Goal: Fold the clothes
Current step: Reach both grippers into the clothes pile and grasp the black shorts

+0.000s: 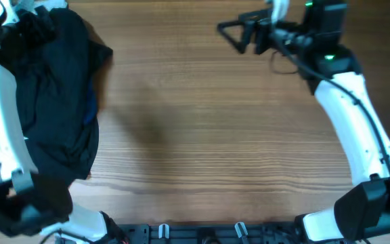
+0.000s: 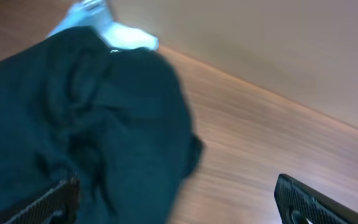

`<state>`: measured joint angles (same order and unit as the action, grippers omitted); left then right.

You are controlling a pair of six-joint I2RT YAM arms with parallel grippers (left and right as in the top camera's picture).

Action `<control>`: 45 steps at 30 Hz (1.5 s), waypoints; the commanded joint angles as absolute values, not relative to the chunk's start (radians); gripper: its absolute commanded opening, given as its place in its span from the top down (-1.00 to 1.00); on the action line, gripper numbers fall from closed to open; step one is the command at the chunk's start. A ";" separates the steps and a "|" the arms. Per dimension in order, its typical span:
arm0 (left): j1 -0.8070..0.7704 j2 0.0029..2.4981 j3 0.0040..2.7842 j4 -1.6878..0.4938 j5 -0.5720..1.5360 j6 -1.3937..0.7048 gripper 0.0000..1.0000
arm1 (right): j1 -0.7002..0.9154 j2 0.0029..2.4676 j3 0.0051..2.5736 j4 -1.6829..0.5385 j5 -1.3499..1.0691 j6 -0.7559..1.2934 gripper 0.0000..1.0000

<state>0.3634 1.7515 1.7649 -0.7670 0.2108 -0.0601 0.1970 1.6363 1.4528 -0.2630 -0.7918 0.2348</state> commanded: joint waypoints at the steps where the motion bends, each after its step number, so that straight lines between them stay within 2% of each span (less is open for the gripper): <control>1: 0.397 1.813 1.788 -0.696 0.172 0.046 -0.97 | 0.261 1.644 1.475 -0.317 -0.625 0.167 -0.99; 7: 0.431 1.938 1.788 -0.566 0.109 0.128 -0.98 | 0.307 1.644 1.474 -0.388 -0.590 0.148 -0.98; 16: 0.505 2.119 1.788 -0.427 0.111 0.128 -0.95 | 0.318 1.646 1.471 -0.424 -0.590 0.149 -0.95; 20: 0.506 2.194 1.788 -0.412 0.134 0.130 -0.77 | 0.318 1.646 1.470 -0.435 -0.566 0.150 -0.92; 23: 0.497 2.215 1.788 -0.419 0.148 0.131 -0.54 | 0.318 1.646 1.470 -0.432 -0.547 0.158 -0.91; 25: 0.492 2.215 1.788 -0.427 0.148 0.131 -0.31 | 0.318 1.646 1.470 -0.430 -0.545 0.157 -0.90; 27: 0.487 2.210 1.788 -0.431 0.147 0.125 0.33 | 0.318 1.646 1.470 -0.427 -0.544 0.158 -0.89; 28: 0.486 2.206 1.788 -0.434 0.147 0.123 0.74 | 0.318 1.646 1.470 -0.427 -0.537 0.159 -0.89; 29: 0.485 2.195 1.788 -0.439 0.146 0.116 0.92 | 0.318 1.646 1.470 -0.427 -0.525 0.160 -0.89; 39: 0.466 1.905 1.788 -0.491 0.142 -0.023 0.92 | 0.317 1.645 1.472 -0.357 -0.471 0.160 -0.90; 45: 0.345 1.614 1.788 -0.597 0.155 -0.043 0.92 | 0.294 1.617 1.476 -0.296 -0.492 0.169 -0.90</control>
